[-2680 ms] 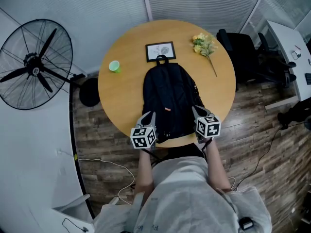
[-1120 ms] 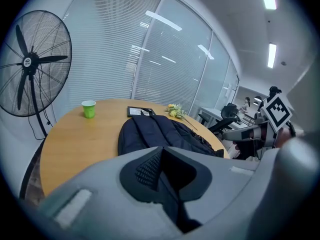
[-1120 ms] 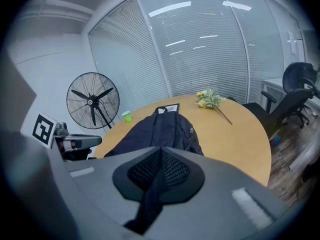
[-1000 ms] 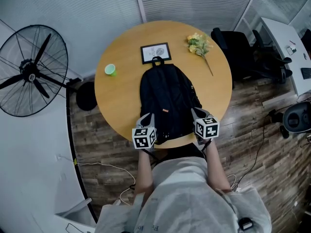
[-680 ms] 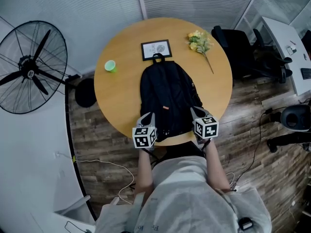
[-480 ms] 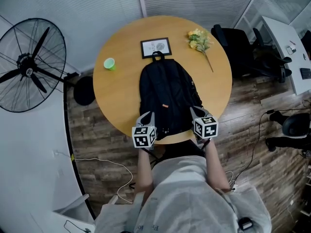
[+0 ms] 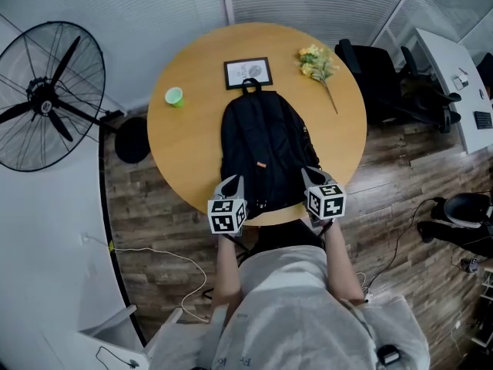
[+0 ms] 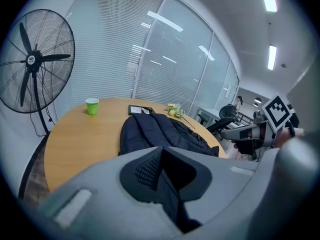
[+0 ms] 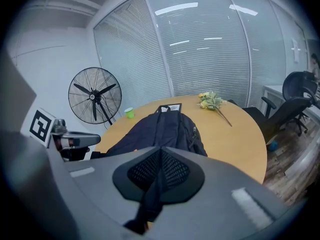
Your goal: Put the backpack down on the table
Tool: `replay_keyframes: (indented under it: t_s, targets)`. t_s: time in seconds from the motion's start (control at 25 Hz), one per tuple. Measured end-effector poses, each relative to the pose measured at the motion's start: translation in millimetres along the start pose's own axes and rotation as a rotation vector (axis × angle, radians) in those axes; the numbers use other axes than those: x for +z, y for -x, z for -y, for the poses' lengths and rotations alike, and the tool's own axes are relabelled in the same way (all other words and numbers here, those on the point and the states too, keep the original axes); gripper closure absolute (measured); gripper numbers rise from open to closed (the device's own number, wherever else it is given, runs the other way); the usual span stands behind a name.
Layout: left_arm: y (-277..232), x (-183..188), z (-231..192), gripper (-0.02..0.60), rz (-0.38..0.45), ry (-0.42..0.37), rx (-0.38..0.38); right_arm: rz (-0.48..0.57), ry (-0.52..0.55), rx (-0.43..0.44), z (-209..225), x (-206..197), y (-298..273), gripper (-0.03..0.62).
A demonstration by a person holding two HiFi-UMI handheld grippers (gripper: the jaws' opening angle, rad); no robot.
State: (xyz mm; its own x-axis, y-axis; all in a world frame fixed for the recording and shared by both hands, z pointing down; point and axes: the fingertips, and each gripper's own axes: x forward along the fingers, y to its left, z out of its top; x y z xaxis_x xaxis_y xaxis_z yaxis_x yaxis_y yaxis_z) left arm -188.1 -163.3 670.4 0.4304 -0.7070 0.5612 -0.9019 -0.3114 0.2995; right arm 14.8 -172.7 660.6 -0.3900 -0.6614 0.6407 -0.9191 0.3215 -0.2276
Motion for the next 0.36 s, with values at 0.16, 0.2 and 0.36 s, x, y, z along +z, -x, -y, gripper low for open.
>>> replay_keyframes:
  t_s: [0.16, 0.2, 0.36]
  targets:
    - [5.2, 3.5, 1.9, 0.575, 0.011, -0.002, -0.005, 0.009, 0.005, 0.005, -2.2, 5.4, -0.4, 0.594]
    - [6.0, 3.8, 1.2, 0.575, 0.015, -0.002, -0.004, 0.009, 0.008, 0.007, -3.3, 6.2, -1.6, 0.594]
    - [10.4, -2.4, -1.5, 0.575, 0.022, 0.003, 0.002, -0.008, 0.027, 0.014, -9.7, 1.2, -3.3, 0.594]
